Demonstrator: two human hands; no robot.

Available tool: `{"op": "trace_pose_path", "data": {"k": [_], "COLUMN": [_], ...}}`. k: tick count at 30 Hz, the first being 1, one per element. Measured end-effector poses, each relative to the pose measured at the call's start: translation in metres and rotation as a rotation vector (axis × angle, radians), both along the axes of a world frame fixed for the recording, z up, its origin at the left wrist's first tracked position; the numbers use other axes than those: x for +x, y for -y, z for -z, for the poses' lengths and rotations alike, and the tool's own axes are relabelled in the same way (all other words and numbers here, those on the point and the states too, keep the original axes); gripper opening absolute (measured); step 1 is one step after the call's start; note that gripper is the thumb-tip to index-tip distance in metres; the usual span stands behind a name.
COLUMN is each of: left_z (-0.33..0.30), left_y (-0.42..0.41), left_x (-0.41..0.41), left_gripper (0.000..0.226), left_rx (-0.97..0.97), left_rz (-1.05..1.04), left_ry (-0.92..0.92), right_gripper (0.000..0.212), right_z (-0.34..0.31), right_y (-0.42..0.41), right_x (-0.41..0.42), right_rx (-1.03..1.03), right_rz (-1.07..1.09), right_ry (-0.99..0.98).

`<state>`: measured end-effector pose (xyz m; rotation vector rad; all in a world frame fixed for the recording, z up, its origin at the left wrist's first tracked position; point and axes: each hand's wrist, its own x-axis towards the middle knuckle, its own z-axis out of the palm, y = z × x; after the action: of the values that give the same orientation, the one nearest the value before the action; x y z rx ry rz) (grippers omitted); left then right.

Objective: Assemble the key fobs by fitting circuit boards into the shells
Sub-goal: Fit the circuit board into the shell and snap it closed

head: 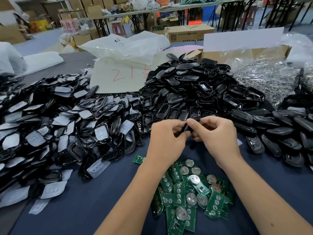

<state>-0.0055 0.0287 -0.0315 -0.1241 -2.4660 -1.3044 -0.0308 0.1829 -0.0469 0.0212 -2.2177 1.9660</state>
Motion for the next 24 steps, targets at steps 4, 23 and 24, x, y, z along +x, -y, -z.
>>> {"op": "trace_pose_path", "data": {"k": [4, 23, 24], "left_z": [-0.001, 0.004, 0.004], "left_y": [0.005, 0.017, 0.017], "left_x": [-0.001, -0.008, -0.009], "left_gripper": [0.017, 0.016, 0.016], "left_rx": [0.029, 0.256, 0.236], "left_rz": [-0.003, 0.040, 0.040], "left_ry": [0.050, 0.128, 0.108], "right_gripper": [0.027, 0.026, 0.026], "right_z": [-0.002, -0.002, -0.002], "right_y": [-0.009, -0.018, -0.018], "right_x": [-0.004, -0.006, -0.006], "right_rx": [-0.084, -0.222, -0.213], "right_rz": [-0.178, -0.360, -0.364], "right_ry": [0.006, 0.024, 0.026]}}
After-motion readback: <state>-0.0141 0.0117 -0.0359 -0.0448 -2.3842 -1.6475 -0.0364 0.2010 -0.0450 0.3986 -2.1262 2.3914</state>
